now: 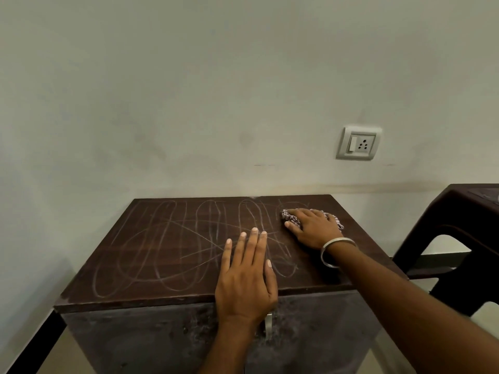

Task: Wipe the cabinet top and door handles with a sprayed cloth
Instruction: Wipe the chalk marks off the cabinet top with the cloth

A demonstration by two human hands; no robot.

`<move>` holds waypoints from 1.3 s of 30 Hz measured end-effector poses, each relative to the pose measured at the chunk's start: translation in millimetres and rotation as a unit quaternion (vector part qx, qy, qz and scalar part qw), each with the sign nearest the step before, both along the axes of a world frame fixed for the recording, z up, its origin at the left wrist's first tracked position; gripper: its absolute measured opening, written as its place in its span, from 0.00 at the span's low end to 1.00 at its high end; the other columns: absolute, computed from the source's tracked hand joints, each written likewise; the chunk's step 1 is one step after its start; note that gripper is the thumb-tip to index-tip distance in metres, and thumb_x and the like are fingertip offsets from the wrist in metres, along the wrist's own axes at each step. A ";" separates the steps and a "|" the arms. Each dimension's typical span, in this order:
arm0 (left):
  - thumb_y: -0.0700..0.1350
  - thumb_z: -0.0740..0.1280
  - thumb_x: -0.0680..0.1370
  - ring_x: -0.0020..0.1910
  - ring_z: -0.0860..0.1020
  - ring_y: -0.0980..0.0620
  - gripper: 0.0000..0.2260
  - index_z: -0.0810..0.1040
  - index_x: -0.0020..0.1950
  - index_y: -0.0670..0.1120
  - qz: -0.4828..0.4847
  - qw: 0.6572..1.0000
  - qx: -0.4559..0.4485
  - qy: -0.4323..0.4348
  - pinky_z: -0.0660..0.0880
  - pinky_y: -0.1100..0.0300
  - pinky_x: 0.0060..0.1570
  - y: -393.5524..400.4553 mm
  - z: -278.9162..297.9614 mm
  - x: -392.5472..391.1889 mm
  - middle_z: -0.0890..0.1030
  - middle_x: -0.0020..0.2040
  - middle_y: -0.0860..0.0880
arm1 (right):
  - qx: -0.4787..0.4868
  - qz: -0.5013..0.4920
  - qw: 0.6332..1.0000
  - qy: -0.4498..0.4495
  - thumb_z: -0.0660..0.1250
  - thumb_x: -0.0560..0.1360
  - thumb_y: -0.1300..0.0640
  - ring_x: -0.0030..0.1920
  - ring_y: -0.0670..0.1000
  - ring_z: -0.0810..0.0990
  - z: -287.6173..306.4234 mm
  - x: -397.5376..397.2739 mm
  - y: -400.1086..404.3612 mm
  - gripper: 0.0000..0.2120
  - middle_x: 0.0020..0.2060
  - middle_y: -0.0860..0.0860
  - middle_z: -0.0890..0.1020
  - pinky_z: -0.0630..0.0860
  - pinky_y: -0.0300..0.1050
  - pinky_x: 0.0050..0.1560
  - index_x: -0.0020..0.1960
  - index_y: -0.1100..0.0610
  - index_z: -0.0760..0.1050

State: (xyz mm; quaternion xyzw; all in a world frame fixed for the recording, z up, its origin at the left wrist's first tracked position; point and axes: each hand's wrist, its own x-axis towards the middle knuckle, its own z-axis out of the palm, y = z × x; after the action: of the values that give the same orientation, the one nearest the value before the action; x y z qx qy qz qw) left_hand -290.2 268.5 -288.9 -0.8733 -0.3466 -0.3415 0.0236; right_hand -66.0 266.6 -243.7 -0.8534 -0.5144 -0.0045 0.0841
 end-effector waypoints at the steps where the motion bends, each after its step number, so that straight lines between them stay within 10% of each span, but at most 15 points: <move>1: 0.51 0.54 0.78 0.73 0.68 0.49 0.24 0.69 0.74 0.47 0.000 1.000 0.000 -0.001 0.58 0.46 0.72 0.1 0.1 0.3 0.70 0.73 0.48 | -0.003 -0.010 1.000 0.001 0.51 0.78 0.36 0.74 0.52 0.61 0.8 5.8 -2.6 0.25 0.73 0.44 0.65 0.52 0.61 0.73 0.73 0.40 0.59; 39: 0.51 0.54 0.79 0.73 0.67 0.50 0.24 0.67 0.75 0.47 0.013 1.000 0.005 -0.006 0.57 0.47 0.75 -0.5 -1.8 2.8 0.70 0.73 0.48 | -0.015 -0.102 0.995 0.009 0.49 0.79 0.37 0.75 0.57 0.58 0.9 24.5 9.1 0.25 0.75 0.47 0.61 0.50 0.64 0.72 0.74 0.42 0.58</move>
State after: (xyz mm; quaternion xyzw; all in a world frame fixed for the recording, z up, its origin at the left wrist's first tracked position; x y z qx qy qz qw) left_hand -287.4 268.0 -290.8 -0.8666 -0.3565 -0.3479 0.0300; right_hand -41.5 275.6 -242.8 -0.9025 -0.4241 0.0018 0.0751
